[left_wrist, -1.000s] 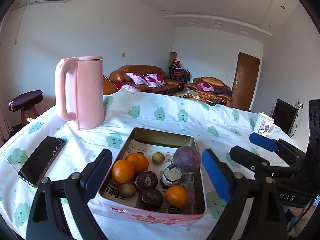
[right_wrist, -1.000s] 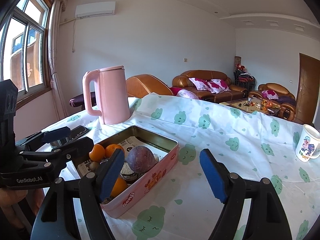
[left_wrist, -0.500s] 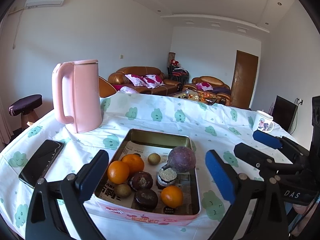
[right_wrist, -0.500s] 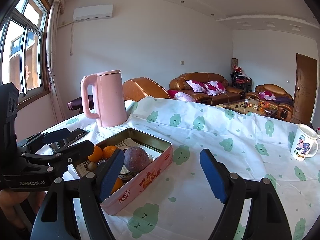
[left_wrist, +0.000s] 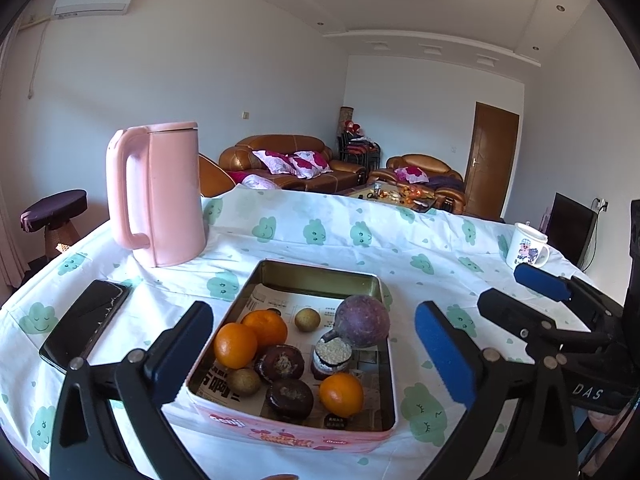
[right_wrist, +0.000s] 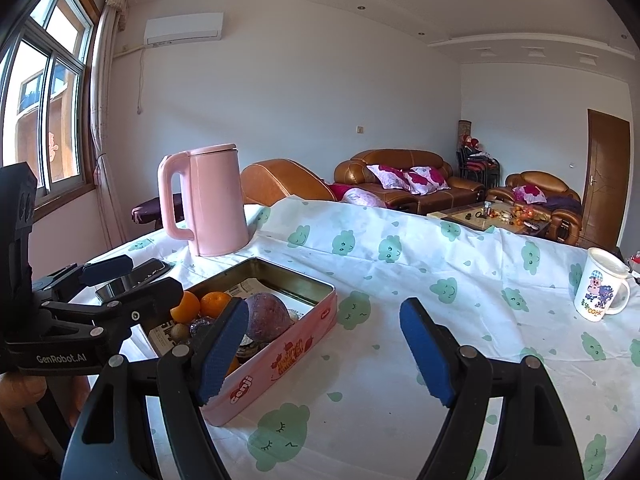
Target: Organize fruits
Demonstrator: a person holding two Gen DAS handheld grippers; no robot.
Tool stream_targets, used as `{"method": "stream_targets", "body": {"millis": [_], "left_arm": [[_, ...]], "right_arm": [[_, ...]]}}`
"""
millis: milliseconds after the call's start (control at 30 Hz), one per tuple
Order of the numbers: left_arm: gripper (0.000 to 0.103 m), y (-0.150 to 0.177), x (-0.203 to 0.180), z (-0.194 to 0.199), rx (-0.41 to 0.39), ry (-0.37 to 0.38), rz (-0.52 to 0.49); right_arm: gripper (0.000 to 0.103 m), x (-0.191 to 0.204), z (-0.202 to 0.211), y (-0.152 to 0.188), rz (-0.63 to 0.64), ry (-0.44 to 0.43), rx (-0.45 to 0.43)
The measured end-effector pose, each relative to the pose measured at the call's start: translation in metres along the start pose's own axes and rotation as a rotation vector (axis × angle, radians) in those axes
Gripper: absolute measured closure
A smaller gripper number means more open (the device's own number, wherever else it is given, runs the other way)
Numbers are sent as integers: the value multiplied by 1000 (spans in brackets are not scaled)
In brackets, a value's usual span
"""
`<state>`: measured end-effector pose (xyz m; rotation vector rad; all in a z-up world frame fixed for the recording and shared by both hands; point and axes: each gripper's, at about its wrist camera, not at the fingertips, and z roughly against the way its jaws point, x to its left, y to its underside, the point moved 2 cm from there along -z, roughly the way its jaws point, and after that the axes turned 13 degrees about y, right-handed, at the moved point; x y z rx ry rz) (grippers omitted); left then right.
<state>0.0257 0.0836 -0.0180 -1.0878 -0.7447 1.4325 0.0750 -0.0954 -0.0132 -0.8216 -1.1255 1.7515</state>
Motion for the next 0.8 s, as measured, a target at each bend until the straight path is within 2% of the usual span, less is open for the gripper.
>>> {"method": "stream_targets", "body": {"millis": [433,800], "left_arm": [[0,1,-8,-4,10,-26,-14],[0,3,-16,-5,13,1,-42]], "right_arm": [[24,-4,5,1,5,18,-13],[24,-16,4,7,-7,36,-4]]}}
